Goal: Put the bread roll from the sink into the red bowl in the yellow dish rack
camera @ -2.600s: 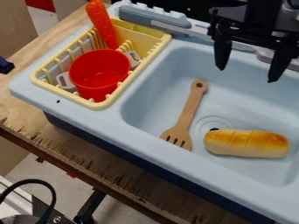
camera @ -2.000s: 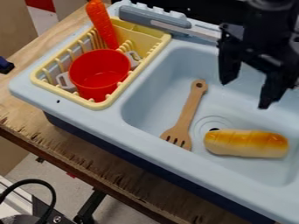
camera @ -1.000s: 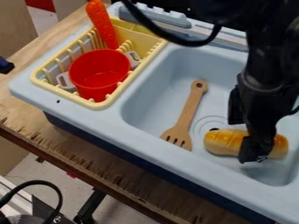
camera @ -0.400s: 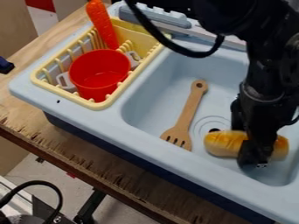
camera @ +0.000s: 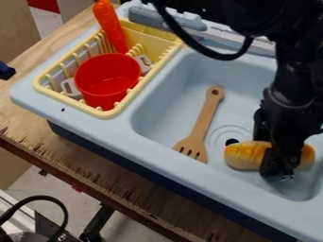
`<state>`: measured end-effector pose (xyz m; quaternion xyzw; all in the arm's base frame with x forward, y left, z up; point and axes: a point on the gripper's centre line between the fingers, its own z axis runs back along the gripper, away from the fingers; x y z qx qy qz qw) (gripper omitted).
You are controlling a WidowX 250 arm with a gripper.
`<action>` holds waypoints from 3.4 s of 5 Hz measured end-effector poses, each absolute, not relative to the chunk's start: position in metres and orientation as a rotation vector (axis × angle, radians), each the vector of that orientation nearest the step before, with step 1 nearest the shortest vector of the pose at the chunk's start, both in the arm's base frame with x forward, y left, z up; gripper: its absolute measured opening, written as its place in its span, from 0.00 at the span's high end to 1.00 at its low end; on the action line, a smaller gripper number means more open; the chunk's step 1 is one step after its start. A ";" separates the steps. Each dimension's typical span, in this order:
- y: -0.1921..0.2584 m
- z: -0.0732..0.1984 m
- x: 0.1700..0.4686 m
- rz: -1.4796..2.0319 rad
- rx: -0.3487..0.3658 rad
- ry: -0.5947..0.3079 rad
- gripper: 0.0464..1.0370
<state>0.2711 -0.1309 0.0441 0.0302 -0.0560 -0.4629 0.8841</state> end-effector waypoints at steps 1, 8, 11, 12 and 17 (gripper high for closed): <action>-0.130 0.046 0.269 -0.952 0.051 -0.117 0.42; 0.001 0.149 0.282 -0.767 0.004 -0.259 0.42; 0.065 0.128 0.275 -0.803 0.058 -0.223 0.42; 0.082 0.119 0.273 -0.808 0.040 -0.212 0.42; 0.082 0.096 0.271 -0.680 0.032 -0.200 0.03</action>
